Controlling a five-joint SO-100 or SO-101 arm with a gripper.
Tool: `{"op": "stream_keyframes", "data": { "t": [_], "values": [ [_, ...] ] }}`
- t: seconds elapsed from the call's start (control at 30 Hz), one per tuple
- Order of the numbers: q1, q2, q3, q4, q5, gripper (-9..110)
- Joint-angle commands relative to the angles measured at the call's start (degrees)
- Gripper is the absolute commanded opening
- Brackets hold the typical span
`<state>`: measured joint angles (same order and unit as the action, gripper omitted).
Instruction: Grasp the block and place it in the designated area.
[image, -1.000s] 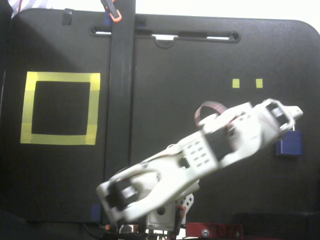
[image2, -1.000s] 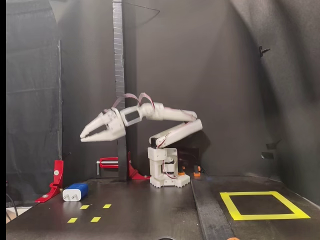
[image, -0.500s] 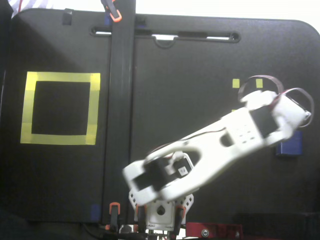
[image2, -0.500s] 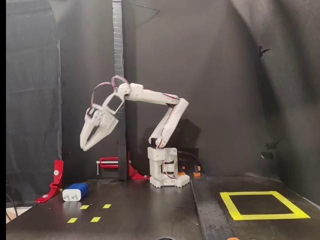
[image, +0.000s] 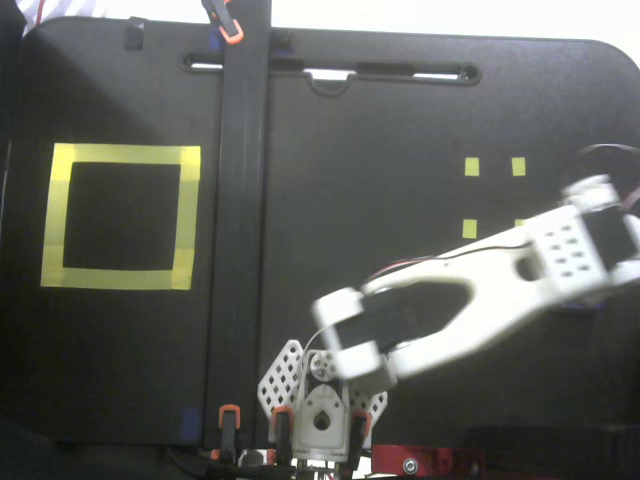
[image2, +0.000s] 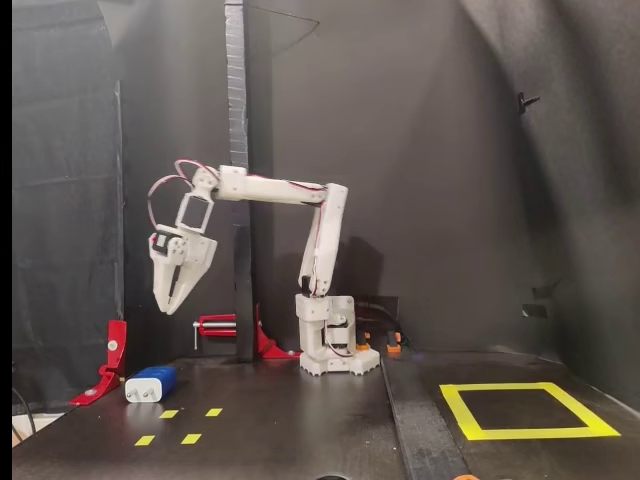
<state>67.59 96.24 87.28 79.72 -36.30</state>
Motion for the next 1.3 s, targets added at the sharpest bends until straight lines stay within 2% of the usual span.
{"op": "stream_keyframes", "data": {
  "t": [0.0,0.43,0.93,1.03,1.27],
  "values": [
    [0.44,-2.81,-6.33,1.32,-0.70,0],
    [0.26,-12.39,-11.78,2.55,-6.68,0],
    [0.09,-14.33,-12.83,2.81,-13.18,0],
    [0.18,-14.33,-12.83,3.69,-22.85,0],
    [-0.18,-14.15,-12.92,3.34,-61.52,0]
  ]
}}
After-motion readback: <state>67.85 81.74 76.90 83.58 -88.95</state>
